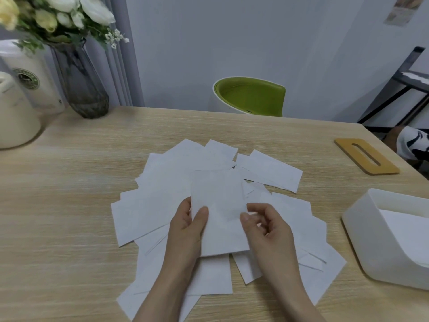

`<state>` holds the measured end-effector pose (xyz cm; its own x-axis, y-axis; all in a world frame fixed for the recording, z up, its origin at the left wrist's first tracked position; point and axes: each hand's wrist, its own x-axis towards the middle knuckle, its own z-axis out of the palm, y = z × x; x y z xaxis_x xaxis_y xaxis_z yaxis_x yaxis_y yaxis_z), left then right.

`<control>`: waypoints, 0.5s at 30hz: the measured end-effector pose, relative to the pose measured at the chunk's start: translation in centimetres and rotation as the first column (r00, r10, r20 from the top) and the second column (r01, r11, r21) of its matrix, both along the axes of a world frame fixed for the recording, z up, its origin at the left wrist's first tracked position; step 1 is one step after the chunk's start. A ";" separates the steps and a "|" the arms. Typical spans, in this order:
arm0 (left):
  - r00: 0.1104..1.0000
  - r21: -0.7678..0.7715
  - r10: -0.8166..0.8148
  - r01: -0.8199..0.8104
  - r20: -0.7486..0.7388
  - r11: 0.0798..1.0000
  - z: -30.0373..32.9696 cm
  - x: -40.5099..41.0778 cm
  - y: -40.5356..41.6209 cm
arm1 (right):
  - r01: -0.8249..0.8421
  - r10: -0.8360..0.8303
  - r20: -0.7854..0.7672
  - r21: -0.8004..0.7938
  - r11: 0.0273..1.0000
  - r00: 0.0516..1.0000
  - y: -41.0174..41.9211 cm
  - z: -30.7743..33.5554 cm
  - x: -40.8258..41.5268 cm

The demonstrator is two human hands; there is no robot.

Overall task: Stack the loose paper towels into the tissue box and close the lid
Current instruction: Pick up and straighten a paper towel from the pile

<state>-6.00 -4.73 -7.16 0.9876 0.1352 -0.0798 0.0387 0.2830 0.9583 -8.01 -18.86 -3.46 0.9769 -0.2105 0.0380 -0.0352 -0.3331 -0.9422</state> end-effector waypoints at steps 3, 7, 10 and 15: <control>1.000 -0.033 0.010 -0.009 0.016 0.999 0.2 0.0 0.1 | 0.021 -0.012 0.048 -0.205 0.978 0.999 -0.1 0.4 -0.1; 0.999 -0.086 -0.018 0.021 0.026 0.996 0.5 -0.2 -0.1 | -0.142 0.119 -0.122 -0.194 0.971 0.985 0.3 0.7 0.0; 0.997 -0.111 -0.074 0.074 0.001 0.991 0.8 -0.4 -0.3 | -0.215 0.184 -0.200 -0.146 0.966 0.962 1.0 0.5 -0.3; 0.995 -0.148 -0.099 0.097 -0.007 0.984 1.1 -0.7 -0.2 | -0.217 0.198 -0.210 -0.068 0.974 0.957 1.2 0.5 -0.4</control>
